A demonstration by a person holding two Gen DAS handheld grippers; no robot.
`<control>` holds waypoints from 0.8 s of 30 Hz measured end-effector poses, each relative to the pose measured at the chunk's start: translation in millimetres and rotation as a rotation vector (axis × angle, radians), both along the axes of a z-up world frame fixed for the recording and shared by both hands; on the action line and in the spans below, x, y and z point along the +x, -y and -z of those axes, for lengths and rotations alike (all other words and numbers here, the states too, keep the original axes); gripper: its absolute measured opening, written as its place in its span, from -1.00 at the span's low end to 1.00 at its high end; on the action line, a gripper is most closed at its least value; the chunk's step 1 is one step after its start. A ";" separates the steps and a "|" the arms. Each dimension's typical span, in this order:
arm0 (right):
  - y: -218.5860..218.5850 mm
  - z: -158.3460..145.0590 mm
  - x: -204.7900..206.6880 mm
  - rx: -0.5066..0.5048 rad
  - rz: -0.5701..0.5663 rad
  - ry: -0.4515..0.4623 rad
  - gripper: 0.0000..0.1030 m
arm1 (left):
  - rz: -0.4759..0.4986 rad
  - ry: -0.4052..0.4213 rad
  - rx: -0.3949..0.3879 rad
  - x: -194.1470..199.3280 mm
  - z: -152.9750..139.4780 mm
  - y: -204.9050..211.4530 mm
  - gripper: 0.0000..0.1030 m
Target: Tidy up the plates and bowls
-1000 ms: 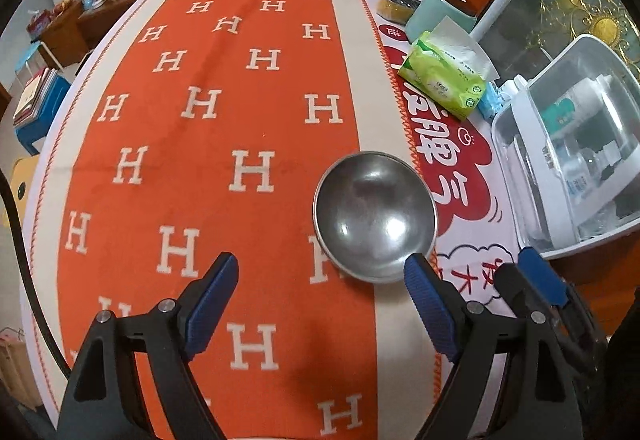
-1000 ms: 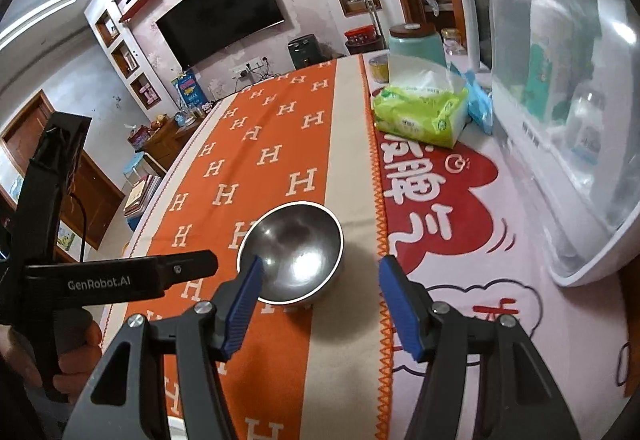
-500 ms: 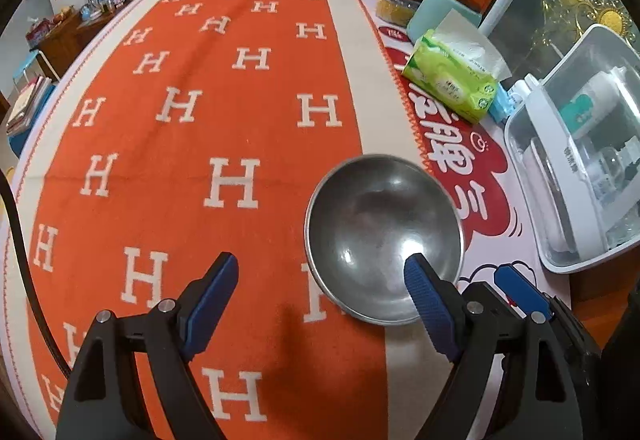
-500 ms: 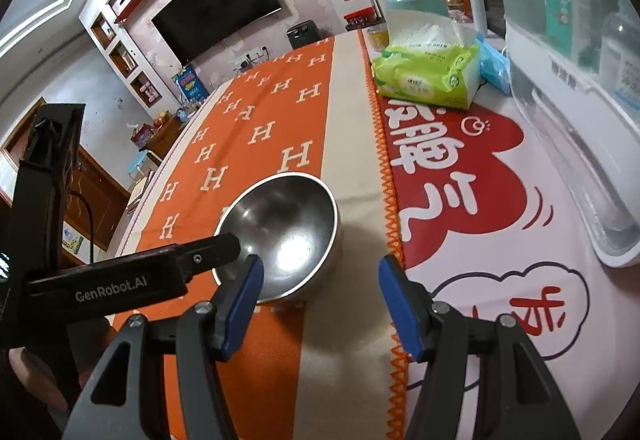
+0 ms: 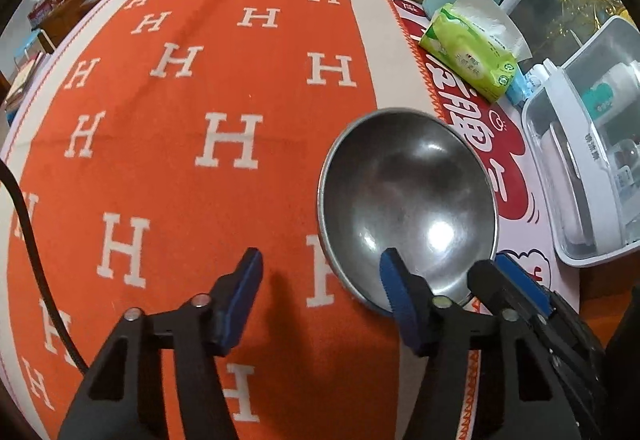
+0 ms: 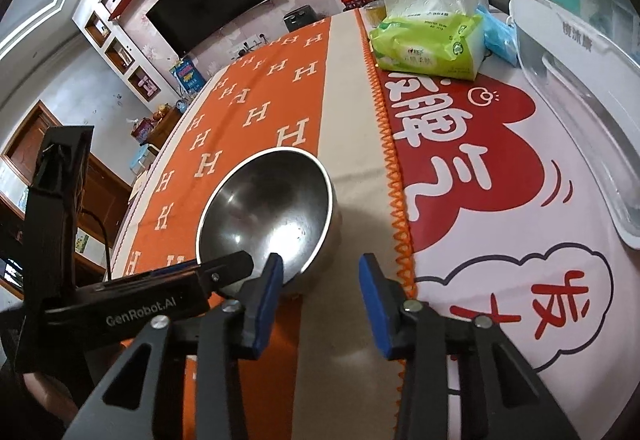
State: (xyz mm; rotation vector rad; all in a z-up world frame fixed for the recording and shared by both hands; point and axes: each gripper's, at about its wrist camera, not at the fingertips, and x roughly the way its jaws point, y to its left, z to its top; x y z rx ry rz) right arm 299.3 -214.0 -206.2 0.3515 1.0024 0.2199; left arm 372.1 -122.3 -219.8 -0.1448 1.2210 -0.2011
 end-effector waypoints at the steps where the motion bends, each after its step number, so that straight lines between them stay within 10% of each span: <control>1: -0.3 0.9 -0.3 0.004 0.000 -0.004 -0.34 | 0.001 -0.002 -0.003 -1.6 0.8 0.5 -0.02; 8: -2.5 4.8 -3.0 0.029 -0.002 -0.035 -0.65 | 0.040 -0.013 -0.013 -11.0 1.8 11.2 -0.58; 24: 1.3 6.3 -25.7 0.000 0.015 -0.152 -0.85 | 0.092 -0.060 0.024 -51.5 -1.4 14.2 -0.67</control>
